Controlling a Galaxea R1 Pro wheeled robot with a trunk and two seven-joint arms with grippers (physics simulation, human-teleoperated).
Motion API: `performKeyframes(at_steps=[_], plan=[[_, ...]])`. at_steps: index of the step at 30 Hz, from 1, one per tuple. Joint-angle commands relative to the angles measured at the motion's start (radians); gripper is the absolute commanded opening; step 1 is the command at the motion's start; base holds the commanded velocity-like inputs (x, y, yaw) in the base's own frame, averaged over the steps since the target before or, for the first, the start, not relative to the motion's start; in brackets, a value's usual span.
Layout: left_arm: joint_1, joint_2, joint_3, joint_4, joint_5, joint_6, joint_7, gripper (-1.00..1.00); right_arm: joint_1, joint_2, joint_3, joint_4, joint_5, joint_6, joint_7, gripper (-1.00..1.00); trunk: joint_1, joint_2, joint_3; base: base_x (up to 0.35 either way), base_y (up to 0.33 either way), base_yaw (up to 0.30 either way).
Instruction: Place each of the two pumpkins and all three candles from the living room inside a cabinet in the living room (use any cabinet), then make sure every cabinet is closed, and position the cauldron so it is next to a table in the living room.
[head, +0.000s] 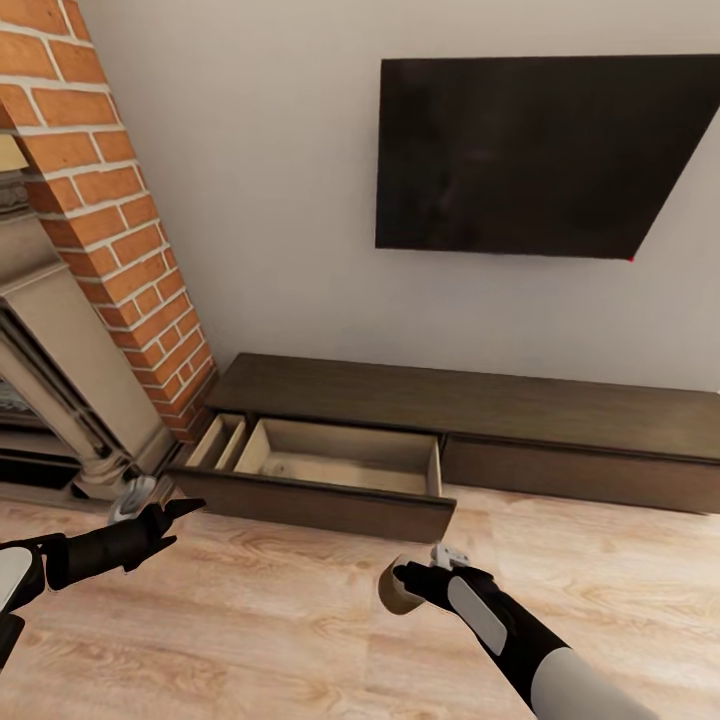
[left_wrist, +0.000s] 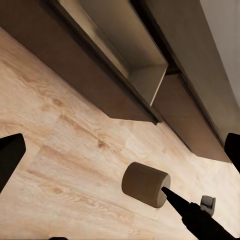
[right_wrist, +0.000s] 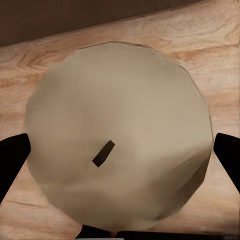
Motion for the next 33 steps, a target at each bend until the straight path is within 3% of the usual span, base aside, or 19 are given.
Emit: performKeyframes(at_steps=[1,15,17,21,23,33], plan=[[-0.001,0.0,0.001,-0.001,0.01,0.003,0.01,1.0,-0.001,-0.001,0.007,-0.003,-0.012,0.0,-0.009,-1.0,0.001,-0.001,-0.001,0.33,0.0,0.0],[-0.001,0.0,0.001,-0.001,0.01,0.003,0.011,1.0,-0.001,-0.001,0.006,-0.002,-0.015,0.007,-0.004,-1.0,0.001,-0.001,-0.001,0.331,0.0,0.0],[-0.001,0.0,0.001,-0.001,0.01,0.004,0.011,1.0,-0.001,-0.001,0.005,-0.002,-0.027,0.013,0.032,-1.0,0.001,-0.001,-0.001,0.331,0.0,0.0],[0.0,0.0,0.001,-0.001,0.01,0.004,0.011,1.0,-0.001,-0.004,-0.005,-0.001,-0.106,0.051,0.186,-1.0,0.001,-0.001,-0.001,0.331,0.0,0.0],[-0.001,0.0,0.001,-0.001,0.01,0.004,0.011,1.0,-0.002,-0.005,-0.008,-0.001,-0.129,0.062,0.23,-1.0,0.001,-0.001,-0.001,0.331,0.0,0.0],[-0.001,0.0,0.001,-0.002,0.01,0.005,0.011,1.0,-0.001,-0.006,-0.01,0.0,-0.147,0.067,0.264,-1.0,0.001,-0.001,-0.001,0.33,0.037,0.0]])
